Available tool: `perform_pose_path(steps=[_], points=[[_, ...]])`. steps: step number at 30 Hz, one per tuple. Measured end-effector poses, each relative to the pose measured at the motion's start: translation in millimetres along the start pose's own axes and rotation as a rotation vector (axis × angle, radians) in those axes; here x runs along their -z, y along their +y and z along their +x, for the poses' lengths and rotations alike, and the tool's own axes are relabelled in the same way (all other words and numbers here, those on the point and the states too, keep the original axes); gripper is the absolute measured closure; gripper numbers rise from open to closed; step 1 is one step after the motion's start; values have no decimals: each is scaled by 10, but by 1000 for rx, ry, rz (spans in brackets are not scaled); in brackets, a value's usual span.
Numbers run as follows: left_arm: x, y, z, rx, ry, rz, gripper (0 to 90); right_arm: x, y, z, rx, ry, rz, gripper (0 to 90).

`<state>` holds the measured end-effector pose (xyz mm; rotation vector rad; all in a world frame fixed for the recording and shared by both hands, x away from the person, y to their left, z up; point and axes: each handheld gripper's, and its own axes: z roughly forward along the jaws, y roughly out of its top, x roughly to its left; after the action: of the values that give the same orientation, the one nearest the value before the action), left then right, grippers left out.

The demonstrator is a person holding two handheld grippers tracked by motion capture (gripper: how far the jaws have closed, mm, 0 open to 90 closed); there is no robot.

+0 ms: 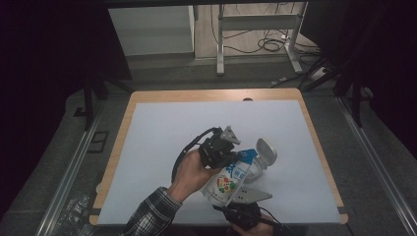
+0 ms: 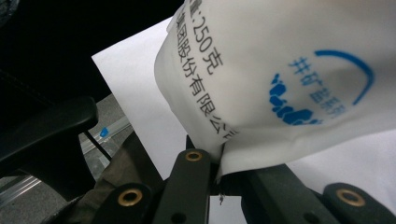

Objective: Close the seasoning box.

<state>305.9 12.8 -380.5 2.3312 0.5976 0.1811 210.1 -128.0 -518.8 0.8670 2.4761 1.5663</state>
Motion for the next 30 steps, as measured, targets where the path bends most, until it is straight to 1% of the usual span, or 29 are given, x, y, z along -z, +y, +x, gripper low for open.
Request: perform_pose_path(steps=[10, 12, 17, 20, 22, 23, 28, 30], points=[[-34, 26, 14, 2, -7, 19, 900, 9, 18, 17, 20, 14, -3, 894], [-44, 30, 21, 1, -8, 23, 900, 6, 20, 18, 31, 17, -5, 894], [-63, 45, 35, 1, -12, 38, 900, 9, 27, 25, 28, 23, -8, 894], [-81, 56, 38, 4, -13, 46, 900, 12, 33, 28, 38, 27, -6, 894], [-82, 62, 45, -3, -12, 55, 900, 13, 37, 30, 43, 29, -9, 895], [-87, 66, 47, -3, -10, 57, 900, 14, 39, 34, 39, 32, -13, 894], [-103, 77, 44, -4, -7, 63, 900, 25, 50, 34, 53, 33, -16, 895], [-107, 83, 45, -13, -5, 72, 900, 27, 54, 37, 60, 34, -19, 895]])
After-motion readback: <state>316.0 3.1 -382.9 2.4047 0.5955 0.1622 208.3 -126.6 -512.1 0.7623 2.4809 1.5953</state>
